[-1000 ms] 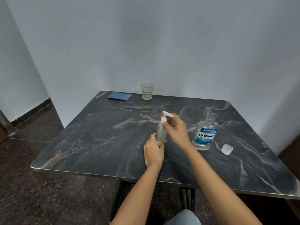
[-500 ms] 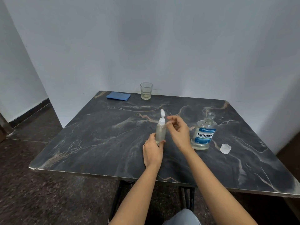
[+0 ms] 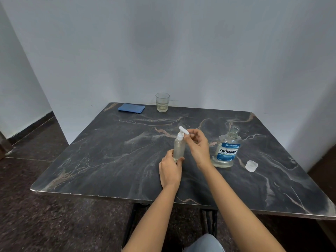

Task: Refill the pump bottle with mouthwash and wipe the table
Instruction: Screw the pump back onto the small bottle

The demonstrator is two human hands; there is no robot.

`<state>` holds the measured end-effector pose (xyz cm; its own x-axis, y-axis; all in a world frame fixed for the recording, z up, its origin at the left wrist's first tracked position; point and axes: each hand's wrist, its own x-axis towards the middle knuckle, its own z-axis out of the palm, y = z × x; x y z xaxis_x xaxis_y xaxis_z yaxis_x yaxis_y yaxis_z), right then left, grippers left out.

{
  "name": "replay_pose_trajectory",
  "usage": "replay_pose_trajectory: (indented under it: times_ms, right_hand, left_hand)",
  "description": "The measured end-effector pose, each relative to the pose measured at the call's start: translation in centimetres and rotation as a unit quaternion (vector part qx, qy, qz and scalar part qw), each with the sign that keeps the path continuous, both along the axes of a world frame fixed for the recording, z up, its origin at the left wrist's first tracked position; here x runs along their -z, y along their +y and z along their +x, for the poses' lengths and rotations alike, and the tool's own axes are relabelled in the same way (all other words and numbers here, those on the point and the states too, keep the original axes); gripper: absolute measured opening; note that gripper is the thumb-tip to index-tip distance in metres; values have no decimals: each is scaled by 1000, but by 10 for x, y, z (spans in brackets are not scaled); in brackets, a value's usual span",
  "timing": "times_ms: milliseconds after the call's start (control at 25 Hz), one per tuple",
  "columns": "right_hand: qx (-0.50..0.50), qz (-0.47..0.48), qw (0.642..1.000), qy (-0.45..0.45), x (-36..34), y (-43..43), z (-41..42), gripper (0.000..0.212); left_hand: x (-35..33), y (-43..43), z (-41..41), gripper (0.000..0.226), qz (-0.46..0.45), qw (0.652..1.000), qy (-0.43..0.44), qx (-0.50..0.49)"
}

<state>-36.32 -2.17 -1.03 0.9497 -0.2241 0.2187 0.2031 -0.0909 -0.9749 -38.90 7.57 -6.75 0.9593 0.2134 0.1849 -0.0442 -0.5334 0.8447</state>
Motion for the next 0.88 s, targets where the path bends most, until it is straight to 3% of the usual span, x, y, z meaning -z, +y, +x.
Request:
replay_pose_trajectory:
  times_ms: [200,320,520,600,760,880]
  right_hand:
    - [-193,-82,977,26,-15,-8,8,28]
    - [-184,-93,978,-6,-13,-17,10,27]
    - [-85,-112,990,-17,4,-8,17,28]
    - [-121,-137,983,-13,-4,-11,17,24]
    - [-288,-175,941,28,-31,-21,16,28]
    - [-273,-182,945,21,-35,-23,19,21]
  left_hand:
    - [-1,0,-1,33,3,1000,7,2]
    - [-1,0,0,31,7,1000,11,-3]
    - [-1,-1,-1,30,11,1000,11,-1]
    - [-1,-1,-1,28,8,1000,12,0]
    - [-1,0,0,27,12,1000,16,-5]
    - [-1,-1,0,29,27,999,14,-8]
